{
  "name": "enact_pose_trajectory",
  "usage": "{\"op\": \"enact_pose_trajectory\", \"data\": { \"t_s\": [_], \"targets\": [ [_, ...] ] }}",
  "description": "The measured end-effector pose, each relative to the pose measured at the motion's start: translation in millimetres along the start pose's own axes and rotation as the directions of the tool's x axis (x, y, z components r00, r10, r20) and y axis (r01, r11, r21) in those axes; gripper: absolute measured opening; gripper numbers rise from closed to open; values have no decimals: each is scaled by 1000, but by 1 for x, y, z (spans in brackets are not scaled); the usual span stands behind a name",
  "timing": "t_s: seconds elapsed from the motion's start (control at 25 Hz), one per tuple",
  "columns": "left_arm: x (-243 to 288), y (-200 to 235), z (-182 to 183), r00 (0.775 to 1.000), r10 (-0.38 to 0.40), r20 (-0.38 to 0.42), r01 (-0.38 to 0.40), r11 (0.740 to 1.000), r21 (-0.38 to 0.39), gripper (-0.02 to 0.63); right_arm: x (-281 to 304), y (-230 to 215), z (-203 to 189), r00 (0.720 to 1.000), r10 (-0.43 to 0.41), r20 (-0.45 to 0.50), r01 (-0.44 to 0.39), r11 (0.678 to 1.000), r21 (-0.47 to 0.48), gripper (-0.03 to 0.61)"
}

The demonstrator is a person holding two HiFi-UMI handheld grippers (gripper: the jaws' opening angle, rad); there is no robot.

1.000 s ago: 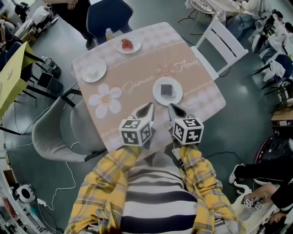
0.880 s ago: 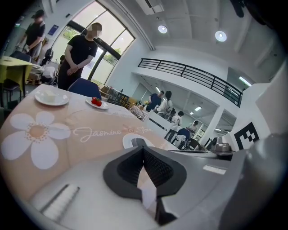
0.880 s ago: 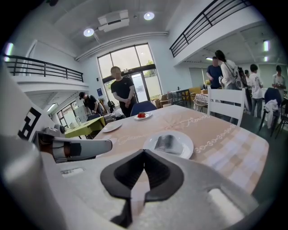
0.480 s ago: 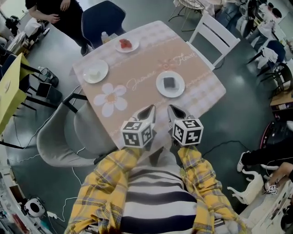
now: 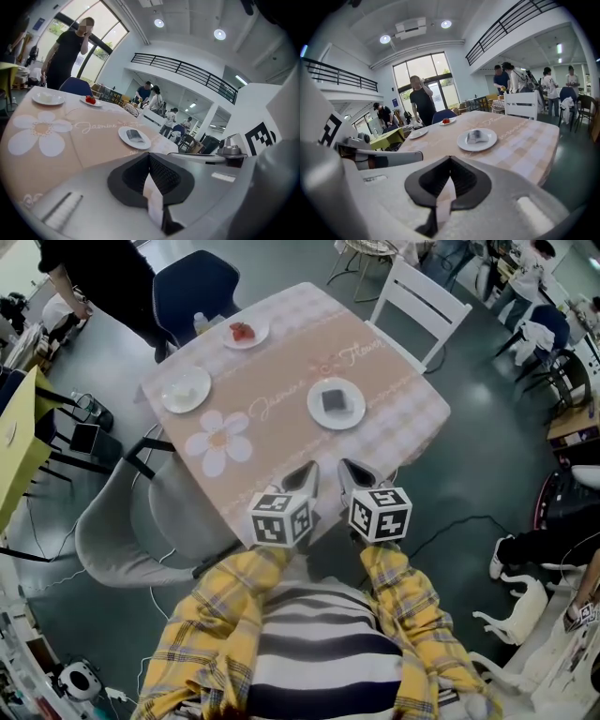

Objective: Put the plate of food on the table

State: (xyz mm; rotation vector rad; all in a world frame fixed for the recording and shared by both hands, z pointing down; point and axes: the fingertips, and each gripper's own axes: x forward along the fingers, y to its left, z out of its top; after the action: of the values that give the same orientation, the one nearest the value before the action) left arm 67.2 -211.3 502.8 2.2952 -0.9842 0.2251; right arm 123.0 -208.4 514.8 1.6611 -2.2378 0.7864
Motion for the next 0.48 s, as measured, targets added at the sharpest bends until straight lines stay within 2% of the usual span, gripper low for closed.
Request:
{"op": "enact_pose_trajectory", "data": {
  "t_s": [0.48],
  "targets": [
    [-17, -61, -46, 1000, -16, -19, 16, 1000, 10, -8, -63, -4, -38, 1000, 5, 1, -5, 1000, 14, -5]
  ]
}}
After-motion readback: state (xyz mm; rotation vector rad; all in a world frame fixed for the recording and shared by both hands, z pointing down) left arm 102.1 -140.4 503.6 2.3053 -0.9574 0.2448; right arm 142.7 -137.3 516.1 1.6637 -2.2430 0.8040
